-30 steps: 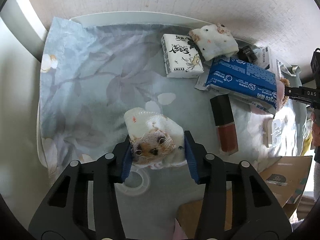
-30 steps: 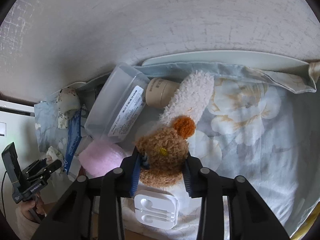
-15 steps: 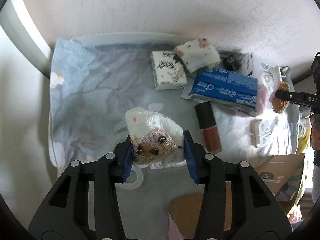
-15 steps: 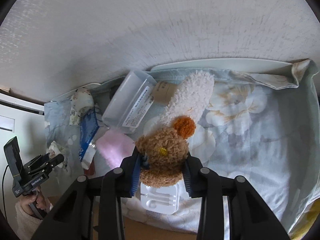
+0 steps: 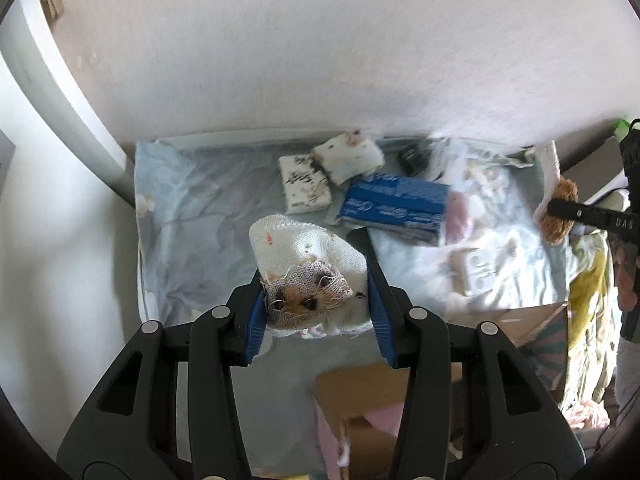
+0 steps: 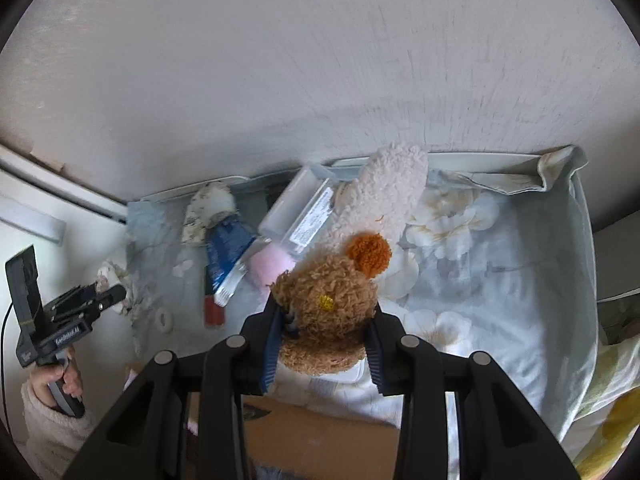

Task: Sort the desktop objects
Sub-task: 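Carry pouch and teddy bear into the cardboard box and release both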

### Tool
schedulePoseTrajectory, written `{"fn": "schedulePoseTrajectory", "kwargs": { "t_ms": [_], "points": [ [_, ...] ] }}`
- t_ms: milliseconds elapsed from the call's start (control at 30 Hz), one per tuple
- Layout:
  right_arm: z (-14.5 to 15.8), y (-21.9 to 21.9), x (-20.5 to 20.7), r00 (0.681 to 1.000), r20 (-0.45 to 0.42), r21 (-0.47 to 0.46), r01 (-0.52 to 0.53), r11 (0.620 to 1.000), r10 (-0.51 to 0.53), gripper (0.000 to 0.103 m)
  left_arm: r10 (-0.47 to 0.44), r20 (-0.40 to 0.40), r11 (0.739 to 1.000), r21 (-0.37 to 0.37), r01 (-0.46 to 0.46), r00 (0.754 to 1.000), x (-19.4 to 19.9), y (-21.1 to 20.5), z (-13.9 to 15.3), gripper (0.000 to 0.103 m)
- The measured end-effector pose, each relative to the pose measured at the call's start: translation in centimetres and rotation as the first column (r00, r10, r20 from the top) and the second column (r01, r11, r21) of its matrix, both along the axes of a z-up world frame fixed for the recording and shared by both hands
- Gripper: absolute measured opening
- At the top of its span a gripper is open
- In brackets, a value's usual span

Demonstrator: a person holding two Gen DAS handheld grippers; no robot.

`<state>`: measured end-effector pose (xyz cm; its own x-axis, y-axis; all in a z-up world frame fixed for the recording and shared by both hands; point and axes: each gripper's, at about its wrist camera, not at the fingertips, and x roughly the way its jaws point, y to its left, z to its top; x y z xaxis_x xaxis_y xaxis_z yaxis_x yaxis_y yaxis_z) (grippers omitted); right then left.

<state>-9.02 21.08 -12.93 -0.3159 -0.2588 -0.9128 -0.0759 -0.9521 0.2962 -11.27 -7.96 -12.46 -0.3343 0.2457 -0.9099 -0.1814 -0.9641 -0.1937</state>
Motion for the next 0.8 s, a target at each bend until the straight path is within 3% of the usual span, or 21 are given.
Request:
{"fn": "schedulePoseTrajectory", "kwargs": {
  "t_ms": [133, 400, 600, 800],
  "points": [
    [3.1, 1.9, 2.9, 0.998, -0.015, -0.001, -0.063, 0.998, 0.063, 0.034, -0.035, -0.019, 0.999, 0.009, 0.035, 0.999, 1.1, 0.8, 2.0, 0.041],
    [4.5, -1.5, 5.5, 0.990, -0.032, 0.028, -0.138, 0.990, 0.139, 0.034, -0.132, -0.043, 0.991, 0.023, 0.134, 0.990, 4.5, 3.3, 4.7, 0.041],
    [6.1, -2.6, 7.7, 0.983, -0.045, 0.039, -0.178, 0.983, 0.180, 0.034, -0.206, -0.045, 0.977, 0.040, 0.208, 0.978, 7.6, 5.3, 5.5, 0.041],
    [6.6, -5.0, 9.5, 0.958, -0.014, 0.075, -0.285, 0.956, 0.287, 0.034, -0.259, -0.024, 0.964, 0.050, 0.260, 0.966, 10.8, 6.9, 5.0, 0.041]
  ]
}}
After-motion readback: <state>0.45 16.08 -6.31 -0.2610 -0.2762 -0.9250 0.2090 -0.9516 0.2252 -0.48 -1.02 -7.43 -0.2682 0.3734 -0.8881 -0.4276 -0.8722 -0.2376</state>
